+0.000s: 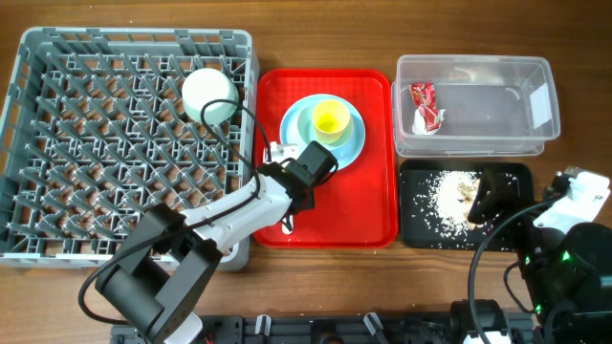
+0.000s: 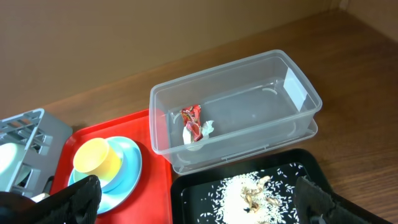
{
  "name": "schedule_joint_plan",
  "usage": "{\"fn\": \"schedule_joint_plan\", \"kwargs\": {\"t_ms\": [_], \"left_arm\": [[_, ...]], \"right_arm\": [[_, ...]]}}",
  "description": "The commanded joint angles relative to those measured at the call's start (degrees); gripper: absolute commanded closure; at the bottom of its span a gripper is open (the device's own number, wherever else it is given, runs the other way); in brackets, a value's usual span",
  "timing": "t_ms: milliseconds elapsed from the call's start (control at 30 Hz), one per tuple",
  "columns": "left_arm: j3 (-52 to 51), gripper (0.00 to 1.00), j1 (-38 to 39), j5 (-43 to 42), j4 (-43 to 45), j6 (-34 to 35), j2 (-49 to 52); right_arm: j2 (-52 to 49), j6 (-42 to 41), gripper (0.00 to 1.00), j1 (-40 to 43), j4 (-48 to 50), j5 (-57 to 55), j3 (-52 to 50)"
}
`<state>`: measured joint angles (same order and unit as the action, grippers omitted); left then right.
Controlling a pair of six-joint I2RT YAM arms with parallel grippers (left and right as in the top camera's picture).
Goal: Sort waste into correct bins and load items into the dishwasher rack
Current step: 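Grasp the white spoon handle with the left gripper and lift, then carry the spoon into the dish rack and release it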
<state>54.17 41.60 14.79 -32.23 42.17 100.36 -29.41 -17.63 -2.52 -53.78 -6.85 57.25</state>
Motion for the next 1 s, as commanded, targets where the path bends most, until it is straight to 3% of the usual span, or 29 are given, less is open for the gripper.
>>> {"fn": "schedule_joint_plan", "kwargs": {"t_ms": [0,167,367,667,833,967], "left_arm": [[-2.9,0.81,-0.2,1.1,1.9,3.0,0.9],[-3.7,0.92,-0.2,0.9,1.9,4.9,0.9],[-3.5,0.94,-0.3,1.0,1.4,4.7,-1.2],[-3.5,0.96,-0.3,1.0,-0.8,4.5,-15.2],[-3.5,0.89,-0.6,1.1,-1.0,-5.4,-24.3],[-3.2,0.96,-6.1,1.1,-5.3,-9.9,-31.9]], "right_arm": [[0.0,1.0,0.0,0.2,0.1,0.5,0.5],[0.0,1.0,0.0,0.2,0.1,0.5,0.5],[0.0,1.0,0.0,0.2,0.1,0.5,0.5],[0.0,1.0,0.0,0.2,0.1,0.5,0.5],[0.0,1.0,0.02,0.2,0.1,0.5,0.5],[0.0,1.0,0.0,0.2,0.1,0.5,0.5]]}}
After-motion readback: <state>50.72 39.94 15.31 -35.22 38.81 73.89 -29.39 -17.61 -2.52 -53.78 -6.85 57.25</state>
